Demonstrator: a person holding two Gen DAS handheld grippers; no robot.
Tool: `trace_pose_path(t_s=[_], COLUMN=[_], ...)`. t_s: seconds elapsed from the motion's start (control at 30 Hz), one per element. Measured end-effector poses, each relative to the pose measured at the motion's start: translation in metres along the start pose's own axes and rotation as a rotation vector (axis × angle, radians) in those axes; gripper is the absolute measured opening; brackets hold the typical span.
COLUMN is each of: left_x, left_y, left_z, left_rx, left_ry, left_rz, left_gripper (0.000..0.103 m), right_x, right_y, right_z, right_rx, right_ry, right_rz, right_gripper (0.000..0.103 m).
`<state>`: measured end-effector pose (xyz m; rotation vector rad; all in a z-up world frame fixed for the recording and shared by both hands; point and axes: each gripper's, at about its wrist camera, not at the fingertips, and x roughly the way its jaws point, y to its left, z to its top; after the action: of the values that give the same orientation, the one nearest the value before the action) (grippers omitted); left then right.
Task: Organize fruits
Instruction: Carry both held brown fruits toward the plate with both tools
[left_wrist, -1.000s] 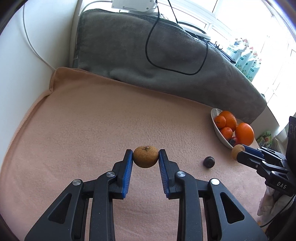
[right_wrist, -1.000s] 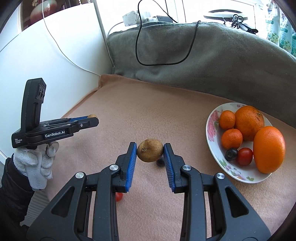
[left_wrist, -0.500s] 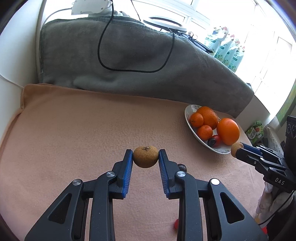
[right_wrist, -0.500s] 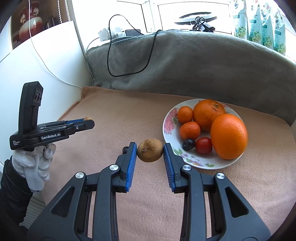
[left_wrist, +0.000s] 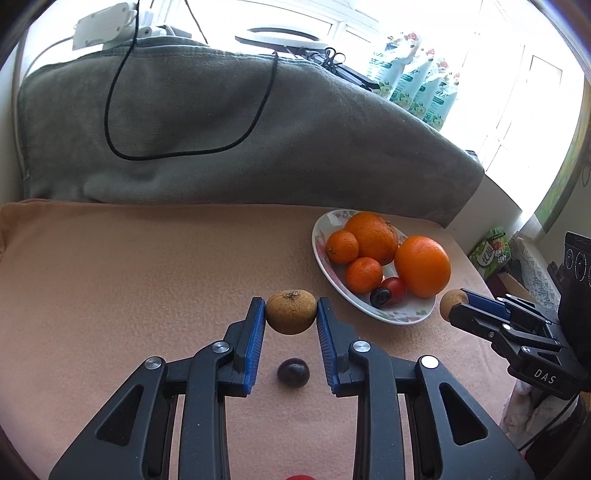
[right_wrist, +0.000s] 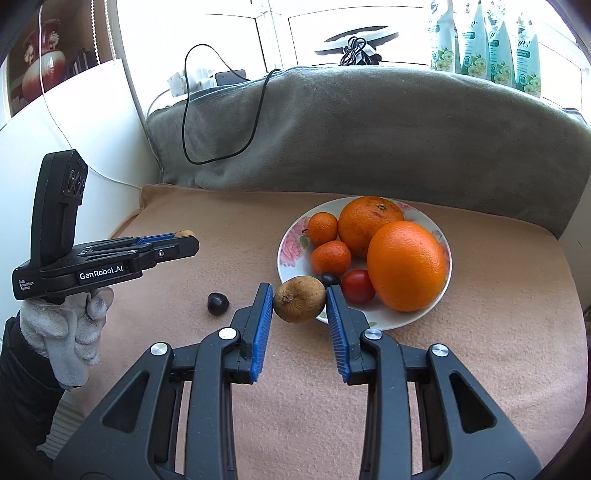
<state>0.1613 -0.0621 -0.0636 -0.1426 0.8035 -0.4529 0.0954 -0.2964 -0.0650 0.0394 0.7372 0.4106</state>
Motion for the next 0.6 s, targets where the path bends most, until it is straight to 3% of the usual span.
trace_pose_path(t_s=[0.6], left_x=[0.046], left_y=[-0.040], left_z=[0.023], left_rx=[0.069], left_ry=[0.048], left_rz=[-0.049], left_gripper=[0.026], right_x=[0.017], right_y=[-0.017], right_z=[-0.001], right_rx=[0.033], right_ry=[0.024], right_rz=[-0.012], right_gripper=[0.031])
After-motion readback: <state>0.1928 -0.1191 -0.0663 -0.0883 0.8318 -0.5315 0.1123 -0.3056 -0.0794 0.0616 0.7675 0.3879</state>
